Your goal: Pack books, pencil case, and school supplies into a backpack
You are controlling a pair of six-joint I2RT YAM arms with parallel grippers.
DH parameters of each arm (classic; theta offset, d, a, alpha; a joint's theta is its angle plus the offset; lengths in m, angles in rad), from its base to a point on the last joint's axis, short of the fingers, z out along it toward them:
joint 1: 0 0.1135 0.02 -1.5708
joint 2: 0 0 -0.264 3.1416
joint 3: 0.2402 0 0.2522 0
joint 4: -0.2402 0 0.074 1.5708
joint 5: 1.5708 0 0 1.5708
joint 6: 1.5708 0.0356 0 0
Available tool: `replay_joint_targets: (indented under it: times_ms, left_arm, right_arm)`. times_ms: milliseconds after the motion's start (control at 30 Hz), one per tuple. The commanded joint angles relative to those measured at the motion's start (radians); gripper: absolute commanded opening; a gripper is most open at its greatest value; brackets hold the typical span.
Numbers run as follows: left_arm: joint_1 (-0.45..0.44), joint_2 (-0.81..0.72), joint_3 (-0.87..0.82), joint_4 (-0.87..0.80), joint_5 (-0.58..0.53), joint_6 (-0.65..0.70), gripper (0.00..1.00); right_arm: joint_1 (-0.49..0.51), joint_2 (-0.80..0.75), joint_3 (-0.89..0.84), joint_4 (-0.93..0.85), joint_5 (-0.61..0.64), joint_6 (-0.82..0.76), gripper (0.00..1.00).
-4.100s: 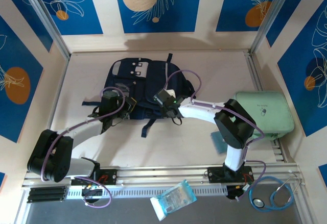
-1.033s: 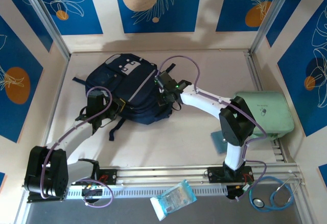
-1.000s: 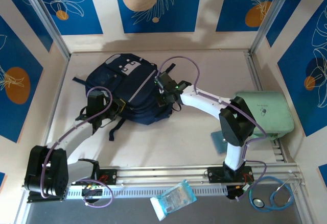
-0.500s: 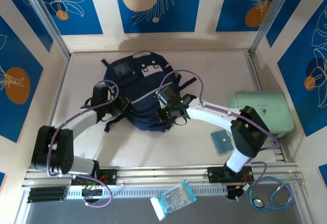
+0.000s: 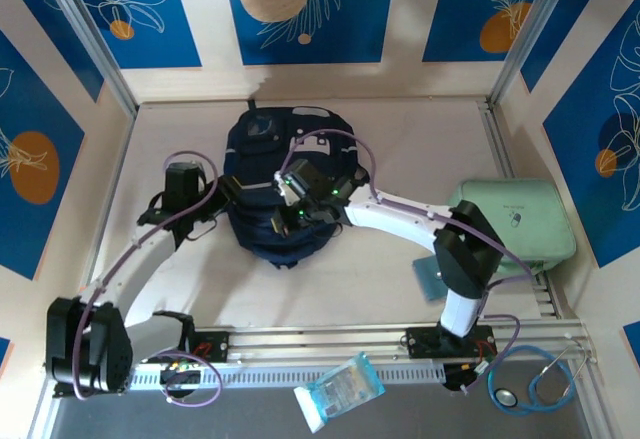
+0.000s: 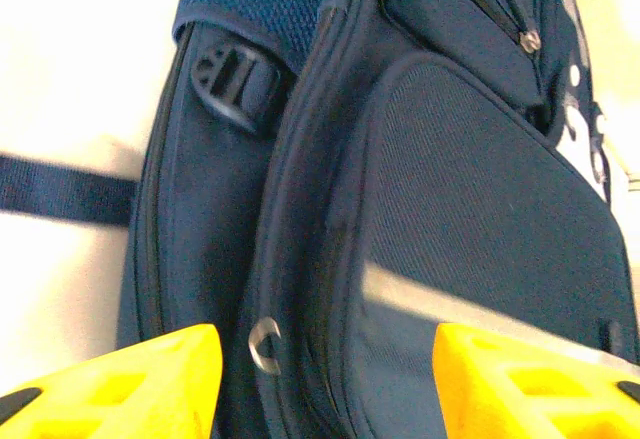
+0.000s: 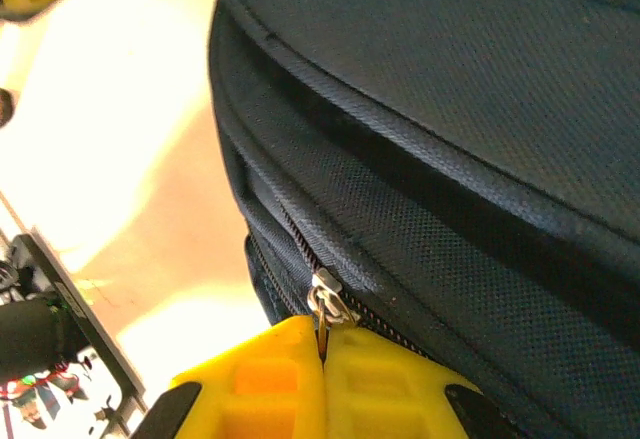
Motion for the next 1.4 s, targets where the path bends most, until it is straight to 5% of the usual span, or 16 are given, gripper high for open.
replay_joint_targets:
  times_ms: [0,233,433,700,1133,1367]
  left_arm:
    - [-0.001,-0.095,-0.087,0.011,0.049,-0.121,0.57]
    - [-0.015,-0.203,-0.167,0.104,0.084,-0.338,0.57]
    - [-0.083,-0.091,-0.168,0.234,0.136,-0.411,0.52]
    - [-0.189,-0.016,-0.211,0.373,0.034,-0.484,0.43]
    - [-0.208,-0.072,-0.242,0.277,-0.044,-0.504,0.28]
    - [-0.211,-0.059,-0.243,0.282,-0.016,-0.535,0.35]
  right_arm:
    - [0.013,0.039,0.095,0.032,-0.069,-0.03,0.0]
    - [0.014,0.072,0.139,0.03,-0.073,-0.047,0.0]
    - [0.013,0.062,0.139,0.015,-0.066,-0.07,0.0]
    - [0.008,0.051,0.142,0.007,-0.029,-0.077,0.0]
    - [0.002,0.056,0.136,0.015,-0.039,-0.077,0.0]
    - [0.003,0.059,0.136,0.015,-0.045,-0.077,0.0]
